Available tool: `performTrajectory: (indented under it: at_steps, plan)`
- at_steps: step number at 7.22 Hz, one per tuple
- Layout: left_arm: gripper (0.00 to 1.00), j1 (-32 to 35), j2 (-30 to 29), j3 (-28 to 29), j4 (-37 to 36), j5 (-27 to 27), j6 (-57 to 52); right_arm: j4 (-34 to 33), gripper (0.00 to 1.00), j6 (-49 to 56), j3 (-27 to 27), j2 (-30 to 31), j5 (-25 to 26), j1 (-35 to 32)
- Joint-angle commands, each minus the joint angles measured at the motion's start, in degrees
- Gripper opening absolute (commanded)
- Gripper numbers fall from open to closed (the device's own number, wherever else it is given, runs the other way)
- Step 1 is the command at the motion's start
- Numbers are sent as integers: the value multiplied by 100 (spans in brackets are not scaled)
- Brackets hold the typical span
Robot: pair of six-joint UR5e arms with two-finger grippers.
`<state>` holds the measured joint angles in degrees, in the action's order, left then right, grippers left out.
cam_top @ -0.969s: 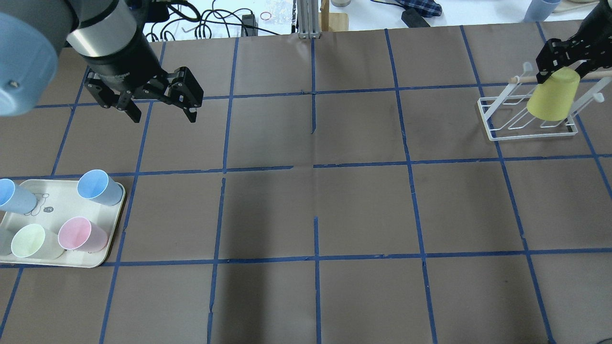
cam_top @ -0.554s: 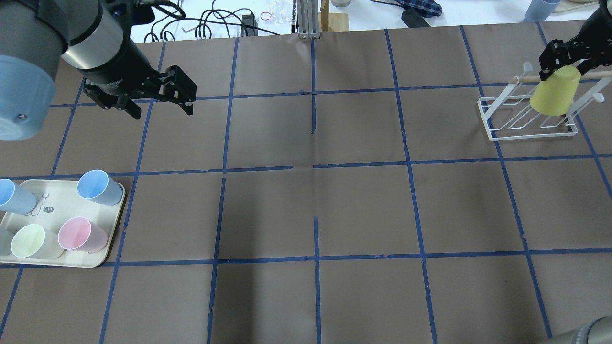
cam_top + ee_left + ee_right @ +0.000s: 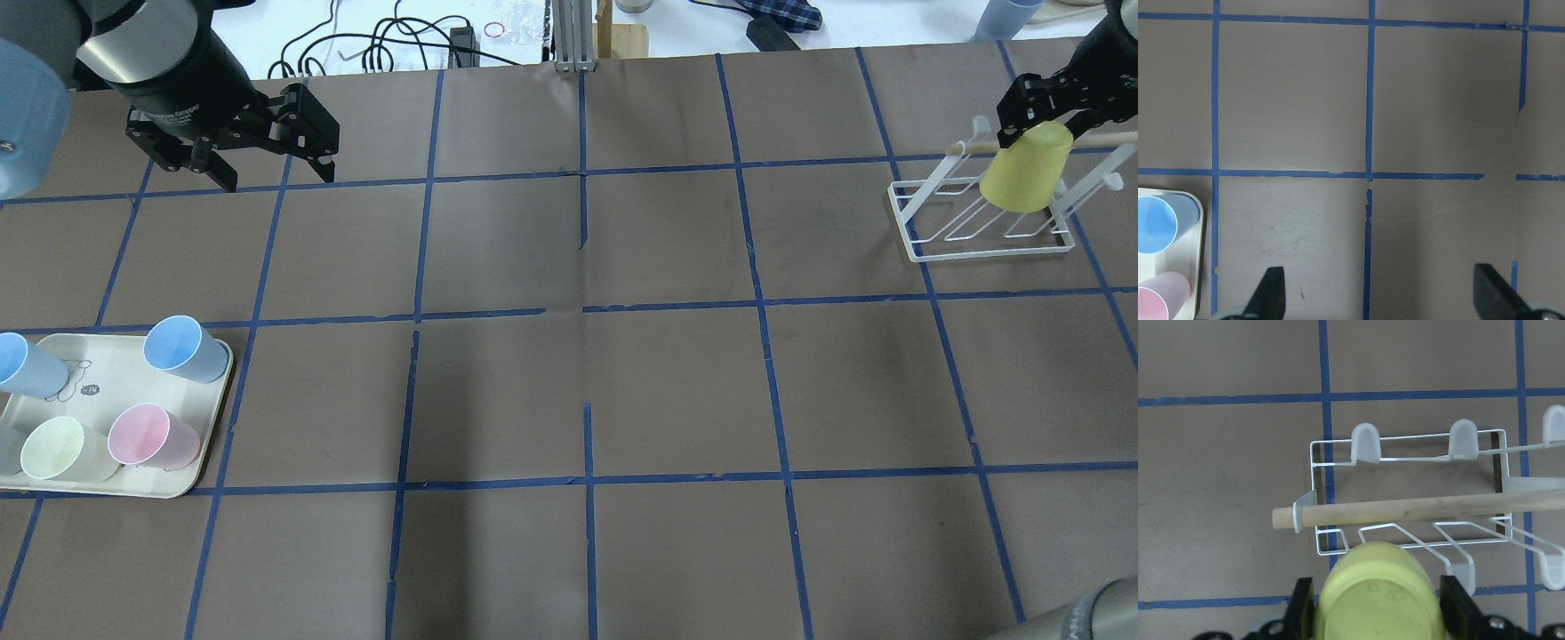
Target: Transfer IKEA cup to right arm and place on rack
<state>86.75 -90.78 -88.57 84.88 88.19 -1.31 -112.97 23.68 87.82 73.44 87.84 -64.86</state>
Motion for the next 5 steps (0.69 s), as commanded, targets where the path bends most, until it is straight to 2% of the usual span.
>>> performTrajectory:
  at_steps: [1,2,3,4,5]
  plan:
    - [100,9,-45,6,-41,5,-1,-15,28,-82,24,-197,-30,-9]
    - [100,0,-19,41,-15,14,-1,-23,30,-92,42,-250,-30,0]
    - [100,-9,16,42,11,5,-1,-24,54,-92,42,-294,-30,-9]
    - [100,-17,8,68,3,5,-10,-24,96,-101,42,-295,-39,-9]
    - [100,-17,69,33,46,14,-10,-15,100,-127,25,-269,-13,-35]
